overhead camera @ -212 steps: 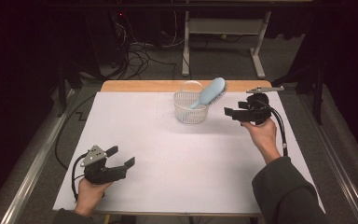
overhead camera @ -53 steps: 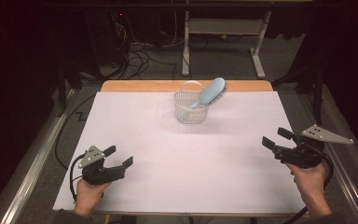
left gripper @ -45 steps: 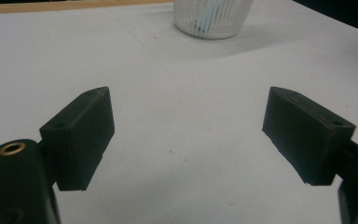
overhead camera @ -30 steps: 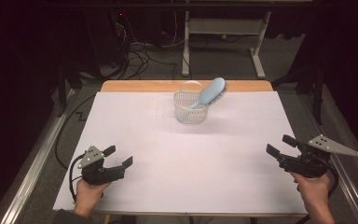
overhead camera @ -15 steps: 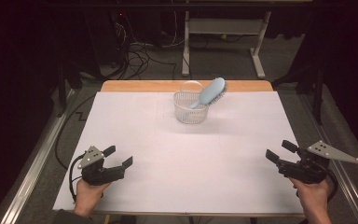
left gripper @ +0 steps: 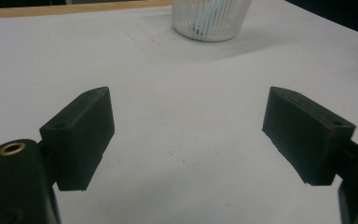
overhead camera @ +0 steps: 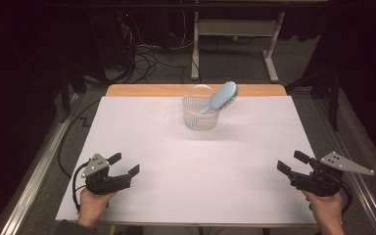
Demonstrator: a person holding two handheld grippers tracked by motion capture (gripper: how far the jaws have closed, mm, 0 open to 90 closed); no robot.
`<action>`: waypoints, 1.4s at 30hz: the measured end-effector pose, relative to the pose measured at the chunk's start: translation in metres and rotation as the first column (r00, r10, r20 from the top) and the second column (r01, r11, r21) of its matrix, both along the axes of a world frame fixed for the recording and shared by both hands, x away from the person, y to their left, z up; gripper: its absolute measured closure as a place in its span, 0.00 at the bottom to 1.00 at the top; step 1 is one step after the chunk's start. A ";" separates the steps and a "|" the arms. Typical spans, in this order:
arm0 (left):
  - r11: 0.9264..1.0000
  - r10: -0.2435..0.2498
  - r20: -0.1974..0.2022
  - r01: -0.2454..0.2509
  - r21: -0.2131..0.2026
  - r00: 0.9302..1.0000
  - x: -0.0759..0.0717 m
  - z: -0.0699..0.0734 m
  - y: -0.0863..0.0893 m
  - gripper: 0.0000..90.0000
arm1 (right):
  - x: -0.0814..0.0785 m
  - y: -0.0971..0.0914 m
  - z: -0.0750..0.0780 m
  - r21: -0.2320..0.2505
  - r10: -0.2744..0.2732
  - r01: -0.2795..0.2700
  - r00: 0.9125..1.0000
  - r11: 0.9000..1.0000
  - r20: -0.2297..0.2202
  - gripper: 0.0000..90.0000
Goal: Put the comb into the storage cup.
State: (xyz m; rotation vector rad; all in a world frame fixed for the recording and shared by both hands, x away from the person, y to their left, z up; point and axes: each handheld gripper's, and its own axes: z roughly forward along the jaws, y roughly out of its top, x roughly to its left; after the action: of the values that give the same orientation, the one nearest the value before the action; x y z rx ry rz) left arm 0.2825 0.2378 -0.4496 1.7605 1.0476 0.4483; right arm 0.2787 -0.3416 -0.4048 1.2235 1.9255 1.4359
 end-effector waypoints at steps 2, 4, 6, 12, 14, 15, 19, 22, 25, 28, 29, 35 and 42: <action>1.000 0.000 0.000 0.000 0.000 1.000 0.000 0.000 0.000 0.18 | 0.000 0.000 -0.001 0.001 0.001 -0.001 1.000 1.000 0.001 0.24; 1.000 -0.001 0.001 0.001 0.001 1.000 0.000 0.000 0.000 0.18 | -0.001 0.000 -0.002 0.001 0.001 -0.001 1.000 1.000 0.001 0.24; 1.000 -0.001 0.001 0.001 0.001 1.000 0.000 0.000 0.000 0.18 | -0.001 -0.001 -0.003 0.001 0.001 -0.001 1.000 1.000 0.002 0.24; 1.000 0.000 0.001 0.000 -0.001 1.000 -0.001 0.000 0.000 0.18 | -0.001 -0.001 -0.006 0.002 0.000 0.001 1.000 1.000 -0.002 0.24; 1.000 -0.001 0.001 0.001 0.000 1.000 -0.001 0.000 0.000 0.18 | -0.001 -0.001 -0.007 0.000 -0.002 0.002 1.000 1.000 -0.001 0.24; 1.000 0.000 0.001 0.000 0.000 1.000 -0.001 0.000 0.000 0.18 | -0.001 -0.001 -0.008 0.001 -0.002 0.002 1.000 1.000 -0.001 0.24; 1.000 0.000 0.001 0.000 -0.001 1.000 -0.001 0.000 0.000 0.18 | 0.000 -0.002 -0.010 -0.004 -0.006 0.006 1.000 1.000 -0.005 0.24; 1.000 0.000 0.001 0.000 -0.001 1.000 -0.001 0.000 0.000 0.18 | 0.000 -0.003 -0.012 -0.003 -0.009 0.009 1.000 1.000 -0.008 0.24; 1.000 -0.001 0.000 0.001 0.000 1.000 -0.001 0.000 0.000 0.18 | 0.000 -0.003 -0.014 -0.003 -0.011 0.011 1.000 1.000 -0.011 0.24; 1.000 -0.001 0.000 0.001 -0.001 1.000 -0.001 0.000 0.000 0.18 | 0.001 -0.004 -0.016 -0.002 -0.014 0.014 1.000 1.000 -0.011 0.24; 1.000 -0.001 -0.001 0.001 -0.001 1.000 -0.001 0.000 0.000 0.18 | 0.001 -0.004 -0.016 -0.002 -0.015 0.015 1.000 1.000 -0.012 0.24; 1.000 0.001 -0.003 -0.001 -0.002 1.000 0.000 0.000 0.000 0.18 | 0.003 -0.004 -0.020 -0.005 -0.019 0.019 1.000 1.000 -0.019 0.24; 1.000 0.002 -0.004 -0.002 -0.002 1.000 0.000 0.000 0.000 0.18 | 0.004 -0.005 -0.024 -0.007 -0.026 0.026 0.999 1.000 -0.026 0.24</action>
State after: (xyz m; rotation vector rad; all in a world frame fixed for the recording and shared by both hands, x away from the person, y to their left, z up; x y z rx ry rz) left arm 0.2822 0.2382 -0.4498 1.7588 1.0519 0.4451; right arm 0.2827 -0.3467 -0.4291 1.2653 1.9232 1.4060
